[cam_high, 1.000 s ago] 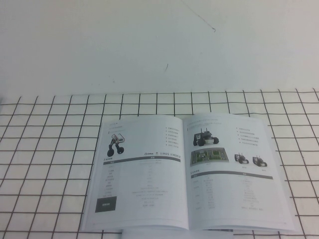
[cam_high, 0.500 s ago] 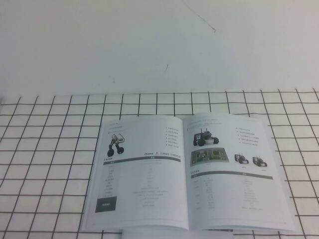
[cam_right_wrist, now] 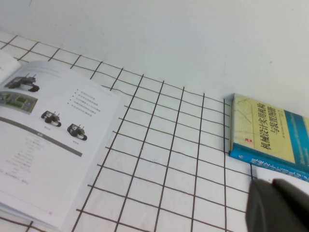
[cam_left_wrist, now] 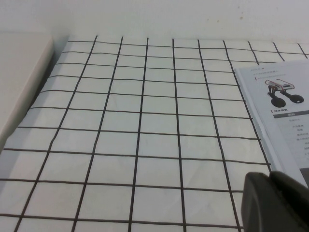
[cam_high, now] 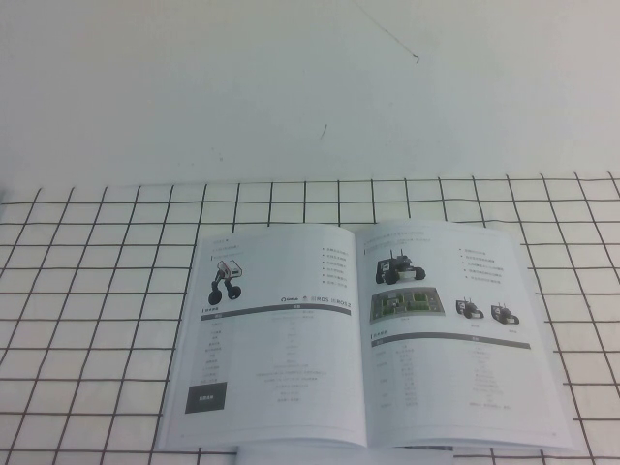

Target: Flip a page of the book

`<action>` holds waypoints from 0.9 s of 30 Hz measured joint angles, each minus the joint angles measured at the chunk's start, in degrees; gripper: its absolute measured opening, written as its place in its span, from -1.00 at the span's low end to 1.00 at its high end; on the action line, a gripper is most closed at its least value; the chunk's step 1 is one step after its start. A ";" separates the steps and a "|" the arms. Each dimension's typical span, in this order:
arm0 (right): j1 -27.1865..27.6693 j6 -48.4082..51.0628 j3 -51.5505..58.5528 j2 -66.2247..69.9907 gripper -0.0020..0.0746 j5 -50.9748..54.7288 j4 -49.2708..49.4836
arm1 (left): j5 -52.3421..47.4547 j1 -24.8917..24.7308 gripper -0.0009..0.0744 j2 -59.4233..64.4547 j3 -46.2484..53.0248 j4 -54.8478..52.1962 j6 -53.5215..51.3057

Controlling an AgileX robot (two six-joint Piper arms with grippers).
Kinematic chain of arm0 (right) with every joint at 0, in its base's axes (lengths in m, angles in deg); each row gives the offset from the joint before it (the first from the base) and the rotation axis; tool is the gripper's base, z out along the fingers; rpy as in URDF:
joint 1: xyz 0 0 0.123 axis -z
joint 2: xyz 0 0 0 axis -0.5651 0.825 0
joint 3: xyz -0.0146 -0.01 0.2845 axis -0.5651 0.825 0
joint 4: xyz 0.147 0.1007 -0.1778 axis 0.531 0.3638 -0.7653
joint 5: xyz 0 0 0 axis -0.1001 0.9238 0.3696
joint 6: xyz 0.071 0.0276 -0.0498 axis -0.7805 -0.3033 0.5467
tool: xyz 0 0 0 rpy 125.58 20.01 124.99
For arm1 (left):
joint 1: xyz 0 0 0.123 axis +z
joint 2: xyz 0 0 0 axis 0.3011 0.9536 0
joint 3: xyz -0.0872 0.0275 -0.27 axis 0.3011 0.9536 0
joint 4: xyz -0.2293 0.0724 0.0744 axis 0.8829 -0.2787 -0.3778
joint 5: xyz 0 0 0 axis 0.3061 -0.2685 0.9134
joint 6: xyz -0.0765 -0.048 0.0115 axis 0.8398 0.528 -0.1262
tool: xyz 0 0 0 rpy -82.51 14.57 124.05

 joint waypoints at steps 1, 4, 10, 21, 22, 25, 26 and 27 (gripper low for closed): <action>0.00 0.00 0.00 0.00 -0.95 0.00 0.00 | 0.00 0.00 -0.98 0.00 0.00 -0.10 0.00; 0.00 0.00 0.00 0.00 -0.95 0.00 0.00 | 0.00 0.00 -0.98 0.00 0.00 -0.34 -0.10; 0.00 0.00 0.00 0.00 -0.95 0.00 0.00 | 0.00 0.00 -0.98 0.00 0.00 -0.42 -0.10; 0.00 0.00 0.00 0.00 -0.95 0.00 0.00 | 0.00 -0.74 -0.98 0.00 0.00 -0.42 -0.10; 0.00 0.00 0.00 0.00 -0.95 0.00 0.00 | 0.00 -0.74 -0.98 0.00 0.00 -0.42 -0.10; 0.00 0.00 0.00 0.00 -0.95 0.00 0.00 | 0.00 -0.74 -0.98 0.00 0.00 -0.42 -0.10; 0.00 0.00 0.00 0.00 -0.95 0.00 0.00 | 0.00 -0.74 -0.98 0.00 0.00 -0.42 -0.10; 0.00 0.00 0.00 0.00 -0.95 0.00 0.00 | 0.00 -0.74 -0.98 0.00 0.00 -0.42 -0.10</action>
